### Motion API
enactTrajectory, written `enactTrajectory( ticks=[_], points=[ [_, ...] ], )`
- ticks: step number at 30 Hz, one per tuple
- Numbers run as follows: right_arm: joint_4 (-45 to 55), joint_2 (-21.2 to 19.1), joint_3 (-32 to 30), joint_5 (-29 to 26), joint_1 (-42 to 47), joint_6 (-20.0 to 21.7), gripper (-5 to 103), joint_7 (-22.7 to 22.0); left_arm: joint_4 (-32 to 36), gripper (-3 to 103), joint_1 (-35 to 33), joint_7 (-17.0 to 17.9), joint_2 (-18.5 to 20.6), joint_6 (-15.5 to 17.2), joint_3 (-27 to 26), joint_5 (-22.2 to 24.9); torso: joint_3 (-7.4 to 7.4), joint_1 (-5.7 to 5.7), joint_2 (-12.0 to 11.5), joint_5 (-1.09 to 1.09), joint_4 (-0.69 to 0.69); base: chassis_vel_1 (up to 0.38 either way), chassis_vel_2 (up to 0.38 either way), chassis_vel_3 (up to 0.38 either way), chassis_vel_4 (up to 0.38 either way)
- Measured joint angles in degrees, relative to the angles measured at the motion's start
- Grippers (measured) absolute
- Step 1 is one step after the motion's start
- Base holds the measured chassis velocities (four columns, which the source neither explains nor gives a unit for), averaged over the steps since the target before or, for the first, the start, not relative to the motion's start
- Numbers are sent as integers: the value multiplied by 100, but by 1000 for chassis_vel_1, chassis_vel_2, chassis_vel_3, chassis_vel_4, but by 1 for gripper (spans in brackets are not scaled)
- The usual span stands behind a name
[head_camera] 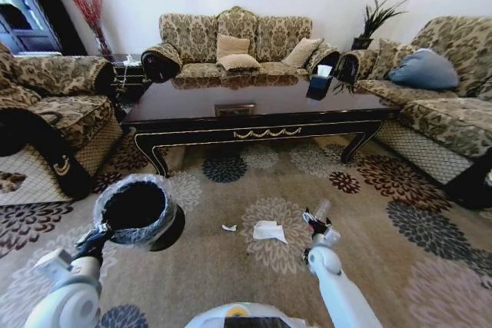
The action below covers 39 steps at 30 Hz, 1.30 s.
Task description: Move to the front of the table and pick up the trash from the floor, then place it into the trash bin.
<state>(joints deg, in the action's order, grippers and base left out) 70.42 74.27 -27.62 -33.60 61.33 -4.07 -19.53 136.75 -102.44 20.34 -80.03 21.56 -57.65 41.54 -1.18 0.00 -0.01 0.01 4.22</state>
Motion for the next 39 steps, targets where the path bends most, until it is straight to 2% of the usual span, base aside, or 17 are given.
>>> enactTrajectory(
  ticks=[6, 9, 14, 24, 25, 27, 28, 29, 30, 32, 36, 37, 39],
  points=[
    [-957, -44, 99, 23, -566, -60, 100, 5, 382, 4, -303, -8, -243, -24, 21, -103, 0, 0, 0, 0, 1, 0, 0, 0, 0],
    [-1537, -33, 141, 27, -927, -32, 100, -197, 592, 4, -387, -9, -378, -26, 119, -206, 0, 0, 0, 0, 2, 0, 0, 0, 0],
    [-2054, -5, 176, 45, -1221, -133, 100, -223, 673, 4, -438, -3, -468, -18, 227, -307, 0, 0, 0, -1, 0, 0, 0, 0, 0],
    [-2996, 61, 197, 94, -1766, -291, 102, 38, 684, 4, -509, 12, -575, -5, 293, -468, 0, 0, 0, -1, 0, 0, 0, 0, 0],
    [-3072, 74, 189, 129, -1815, -290, 97, 63, 679, 4, -520, 12, -582, -7, 293, -469, 0, 0, 0, -1, 0, 0, 0, 0, 0],
    [-3094, 78, 187, 143, -1828, -287, 97, 69, 677, 4, -523, 13, -584, -8, 293, -470, 0, 0, 0, -1, 0, 0, 0, 0, 0],
    [-3166, 90, 180, 197, -1872, -238, 87, 77, 672, 4, -526, 15, -589, -9, 296, -471, 0, 0, 0, -1, 0, 0, 0, 0, 0],
    [-3199, 94, 180, 225, -1884, -171, 87, 77, 671, 4, -527, 14, -590, -10, 299, -471, 0, 0, 0, -1, 0, 0, 0, 0, 0],
    [-3221, 95, 185, 248, -1887, -76, 82, 77, 669, 4, -530, 14, -590, -10, 301, -471, 0, 0, 0, -1, 1, 0, 0, 0, 0],
    [-3227, 96, 188, 256, -1887, -38, 82, 77, 668, 4, -531, 14, -590, -10, 302, -471, 0, 0, 1, -1, 1, 0, 0, 0, 0],
    [-3274, 104, 181, 405, -1843, 186, 60, 76, 661, 4, -537, 18, -584, -16, 303, -471, 1, 0, 1, -2, 0, 0, 0, 0, 0],
    [-3274, 104, 181, 405, -1843, 186, 60, 76, 661, 4, -537, 18, -584, -16, 303, -471, 1, 0, 1, -2, 0, 0, 0, 0, 0],
    [-3258, 100, 163, 451, -1780, 204, 49, 85, 659, 4, -540, 22, -584, -24, 334, -473, 1, 0, 2, -3, 0, 0, 0, 0, 0]
  ],
)
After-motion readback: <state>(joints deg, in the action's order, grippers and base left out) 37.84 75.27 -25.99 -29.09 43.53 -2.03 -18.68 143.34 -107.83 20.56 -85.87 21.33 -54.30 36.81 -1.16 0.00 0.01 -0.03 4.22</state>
